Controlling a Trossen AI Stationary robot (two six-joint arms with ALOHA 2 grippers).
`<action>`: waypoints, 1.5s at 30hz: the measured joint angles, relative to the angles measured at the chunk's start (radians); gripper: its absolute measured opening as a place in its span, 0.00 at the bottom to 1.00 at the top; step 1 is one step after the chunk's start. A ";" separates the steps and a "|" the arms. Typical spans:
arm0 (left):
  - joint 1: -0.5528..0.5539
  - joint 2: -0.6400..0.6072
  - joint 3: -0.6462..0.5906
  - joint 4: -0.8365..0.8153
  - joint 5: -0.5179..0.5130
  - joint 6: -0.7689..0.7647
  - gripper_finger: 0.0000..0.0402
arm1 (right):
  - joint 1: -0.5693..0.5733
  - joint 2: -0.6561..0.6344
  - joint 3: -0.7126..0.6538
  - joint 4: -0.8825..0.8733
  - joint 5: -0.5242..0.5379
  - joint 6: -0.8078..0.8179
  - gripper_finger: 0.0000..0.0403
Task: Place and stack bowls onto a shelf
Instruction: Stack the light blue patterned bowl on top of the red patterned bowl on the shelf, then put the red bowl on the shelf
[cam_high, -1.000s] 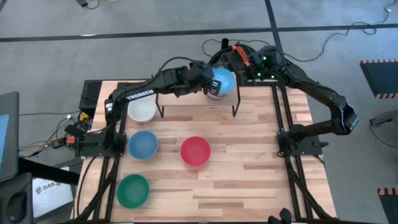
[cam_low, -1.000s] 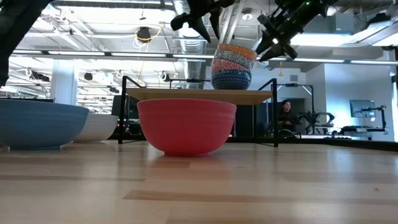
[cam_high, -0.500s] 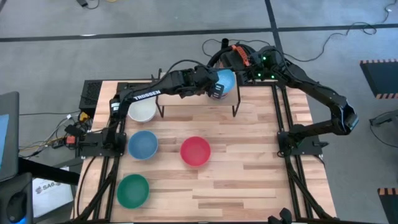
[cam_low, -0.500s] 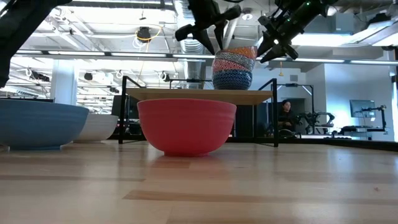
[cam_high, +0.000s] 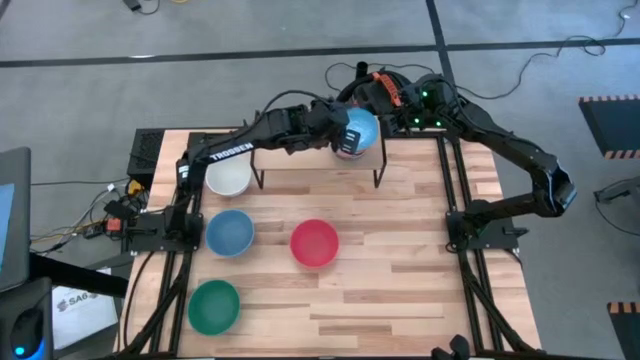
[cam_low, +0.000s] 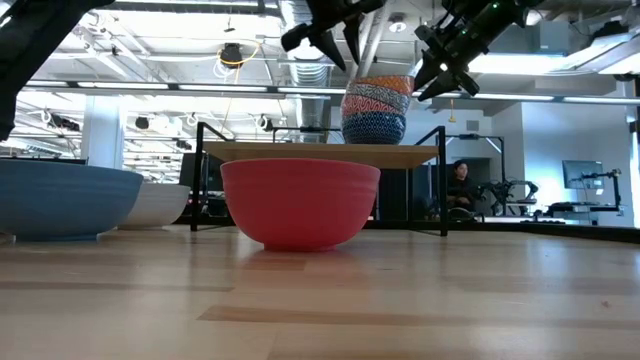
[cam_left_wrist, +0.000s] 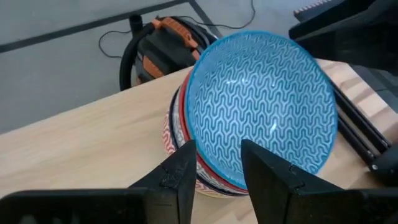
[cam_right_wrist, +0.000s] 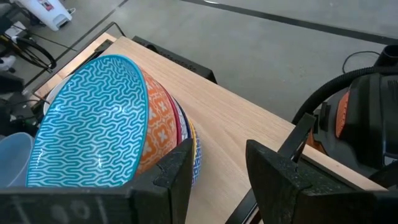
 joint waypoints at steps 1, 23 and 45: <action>-0.002 0.000 0.011 -0.003 0.000 0.004 0.27 | 0.000 0.000 0.000 0.000 0.000 0.000 0.43; -0.083 -0.052 0.040 -0.078 -0.157 0.037 0.27 | 0.049 -0.026 0.000 0.028 -0.026 0.003 0.43; -0.235 -0.157 0.040 -0.205 -0.290 -0.024 0.27 | 0.078 -0.193 0.000 0.002 -0.026 0.009 0.43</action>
